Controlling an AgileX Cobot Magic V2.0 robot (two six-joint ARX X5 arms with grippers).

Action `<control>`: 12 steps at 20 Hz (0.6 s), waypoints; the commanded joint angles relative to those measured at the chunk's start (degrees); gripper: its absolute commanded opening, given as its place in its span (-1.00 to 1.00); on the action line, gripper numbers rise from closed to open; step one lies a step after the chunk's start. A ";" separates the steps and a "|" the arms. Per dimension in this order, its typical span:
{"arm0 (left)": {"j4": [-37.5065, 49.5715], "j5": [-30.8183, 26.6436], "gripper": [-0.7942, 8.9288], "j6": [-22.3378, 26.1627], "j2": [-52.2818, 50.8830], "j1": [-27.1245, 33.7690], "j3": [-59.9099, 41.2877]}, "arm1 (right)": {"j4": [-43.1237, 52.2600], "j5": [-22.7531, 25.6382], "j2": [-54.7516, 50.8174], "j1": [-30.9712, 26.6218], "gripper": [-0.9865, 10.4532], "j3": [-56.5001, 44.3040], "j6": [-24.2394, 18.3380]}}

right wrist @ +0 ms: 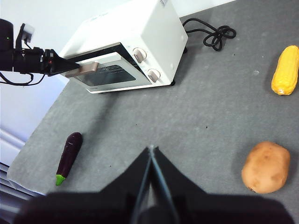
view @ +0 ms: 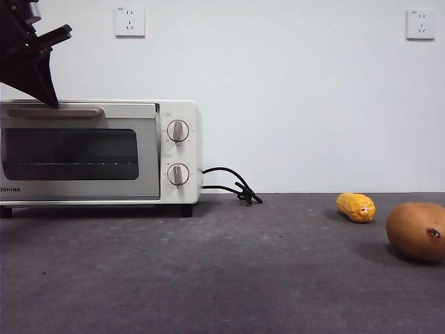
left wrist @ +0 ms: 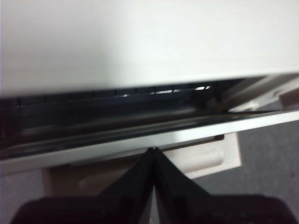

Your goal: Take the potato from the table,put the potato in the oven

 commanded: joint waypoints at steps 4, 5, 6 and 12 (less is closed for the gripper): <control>-4.31 -3.67 -0.85 1.79 3.43 -1.75 -2.47 | 0.22 0.04 -0.07 0.02 -0.83 0.15 -1.36; -4.85 -3.65 -0.85 1.88 3.43 -2.14 -2.47 | 0.22 0.04 -0.07 0.02 -0.83 0.13 -1.49; -5.38 -3.67 -0.85 1.97 3.43 -2.54 -2.47 | 0.20 0.04 -0.07 0.02 -0.83 0.13 -1.88; -6.99 -9.03 -0.85 2.21 3.43 -5.42 -2.49 | 0.17 0.07 -0.07 0.02 -0.83 0.13 -2.89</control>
